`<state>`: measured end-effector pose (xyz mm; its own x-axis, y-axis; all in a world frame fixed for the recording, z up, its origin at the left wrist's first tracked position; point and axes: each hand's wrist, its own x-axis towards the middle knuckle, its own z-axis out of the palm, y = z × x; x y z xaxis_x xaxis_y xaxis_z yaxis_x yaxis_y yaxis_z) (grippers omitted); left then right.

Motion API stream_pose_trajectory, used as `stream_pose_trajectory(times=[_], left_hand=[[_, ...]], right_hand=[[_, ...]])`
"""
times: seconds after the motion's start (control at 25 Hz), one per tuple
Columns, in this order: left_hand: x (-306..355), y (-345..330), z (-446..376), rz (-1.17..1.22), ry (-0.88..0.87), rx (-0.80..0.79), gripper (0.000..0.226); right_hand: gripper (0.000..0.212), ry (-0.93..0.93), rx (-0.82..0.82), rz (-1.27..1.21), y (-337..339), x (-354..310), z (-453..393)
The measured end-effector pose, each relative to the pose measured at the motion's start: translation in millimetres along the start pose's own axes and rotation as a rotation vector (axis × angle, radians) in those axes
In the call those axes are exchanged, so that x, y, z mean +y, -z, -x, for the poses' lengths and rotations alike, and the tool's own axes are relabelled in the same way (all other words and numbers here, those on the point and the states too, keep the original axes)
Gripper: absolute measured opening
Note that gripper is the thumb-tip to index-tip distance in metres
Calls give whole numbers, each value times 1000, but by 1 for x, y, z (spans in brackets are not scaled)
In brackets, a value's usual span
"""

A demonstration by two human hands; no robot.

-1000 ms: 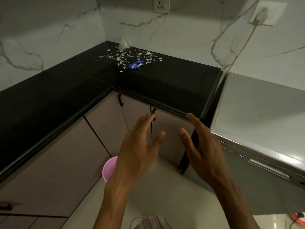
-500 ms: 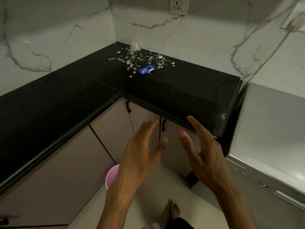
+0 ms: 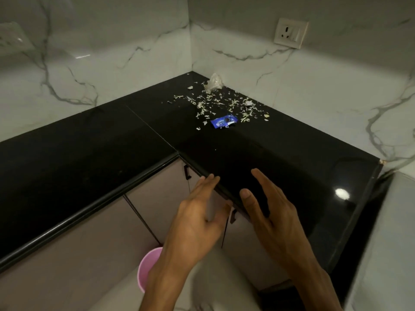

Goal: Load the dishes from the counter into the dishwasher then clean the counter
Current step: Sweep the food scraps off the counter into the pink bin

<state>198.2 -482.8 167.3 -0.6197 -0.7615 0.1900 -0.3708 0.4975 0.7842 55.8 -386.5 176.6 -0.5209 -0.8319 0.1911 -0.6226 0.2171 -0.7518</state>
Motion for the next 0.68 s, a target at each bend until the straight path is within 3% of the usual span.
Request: stream_pose_trajectory(times=[0.28, 0.48, 0.68], left_hand=[[-36, -4, -81, -28, 7, 14, 60], [-80, -4, -159, -16, -21, -55, 58], [-135, -8, -225, -17, 98, -102, 62]], right_hand=[[88, 13, -45, 9, -35, 22, -77], [78, -86, -69, 48, -77, 40, -149], [74, -223, -103, 84, -130, 57, -208]])
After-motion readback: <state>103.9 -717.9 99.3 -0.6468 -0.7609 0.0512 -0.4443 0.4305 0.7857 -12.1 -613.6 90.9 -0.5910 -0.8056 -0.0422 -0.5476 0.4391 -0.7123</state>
